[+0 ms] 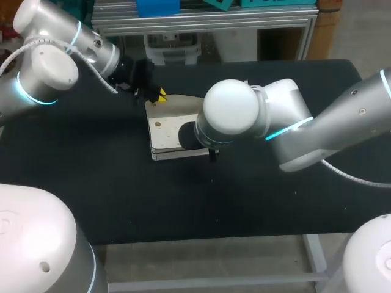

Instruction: Pick up the bag, open it, inspect its contents, close it, and place it on the opposite side

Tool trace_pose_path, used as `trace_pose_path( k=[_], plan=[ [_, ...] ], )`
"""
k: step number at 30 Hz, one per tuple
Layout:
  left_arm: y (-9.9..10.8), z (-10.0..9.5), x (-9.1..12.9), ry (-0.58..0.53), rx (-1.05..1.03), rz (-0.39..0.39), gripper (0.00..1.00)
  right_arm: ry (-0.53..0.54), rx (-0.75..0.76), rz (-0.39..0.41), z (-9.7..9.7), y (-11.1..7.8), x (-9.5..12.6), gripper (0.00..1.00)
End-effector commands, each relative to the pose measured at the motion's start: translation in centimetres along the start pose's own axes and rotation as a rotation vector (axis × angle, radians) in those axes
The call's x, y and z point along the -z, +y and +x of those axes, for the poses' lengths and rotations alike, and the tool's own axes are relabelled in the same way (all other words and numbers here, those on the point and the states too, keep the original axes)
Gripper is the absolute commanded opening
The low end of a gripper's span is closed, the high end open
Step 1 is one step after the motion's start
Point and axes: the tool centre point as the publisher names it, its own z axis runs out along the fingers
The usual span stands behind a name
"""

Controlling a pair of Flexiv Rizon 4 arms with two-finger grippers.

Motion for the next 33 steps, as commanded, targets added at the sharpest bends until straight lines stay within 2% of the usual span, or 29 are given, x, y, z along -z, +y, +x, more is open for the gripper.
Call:
trace_pose_path(
  k=[1,2,3,4,7,13,17,27,31,33],
  plan=[
    [0.2,-0.8,-0.9,0.180,-0.006,-0.008,0.00,-0.001,0.000,0.003,0.2,-0.1,-0.1,0.00],
    [0.2,-0.6,-1.1,0.187,-0.008,-0.011,0.11,-0.001,0.000,0.003,0.2,-0.1,-0.1,0.00],
    [0.2,-0.4,-1.3,0.189,-0.011,-0.013,0.27,-0.001,0.000,0.003,0.2,-0.1,-0.1,0.00],
    [0.1,-0.3,-1.5,0.193,-0.013,-0.020,0.34,-0.001,0.000,0.003,0.2,-0.1,-0.1,0.00],
    [0.2,-0.1,-1.8,0.200,-0.011,-0.025,0.38,-0.001,0.000,0.003,0.2,-0.1,-0.1,0.00],
    [0.6,0.6,-2.5,0.190,-0.009,-0.047,0.35,-0.001,0.000,0.003,0.2,-0.1,-0.1,0.00],
    [1.0,0.4,-3.2,0.197,0.010,-0.047,0.21,-0.001,0.000,0.003,0.2,-0.1,-0.1,0.00],
    [1.9,0.8,-4.9,0.248,0.038,-0.034,0.19,-0.001,0.000,0.003,0.2,-0.1,-0.1,0.00],
    [2.0,0.8,-5.1,0.257,0.046,-0.024,0.09,-0.001,0.000,0.003,0.2,-0.1,-0.1,0.00],
    [2.0,0.9,-5.2,0.260,0.047,-0.022,0.11,-0.001,0.000,0.003,0.2,-0.1,-0.1,0.00]
  ],
)
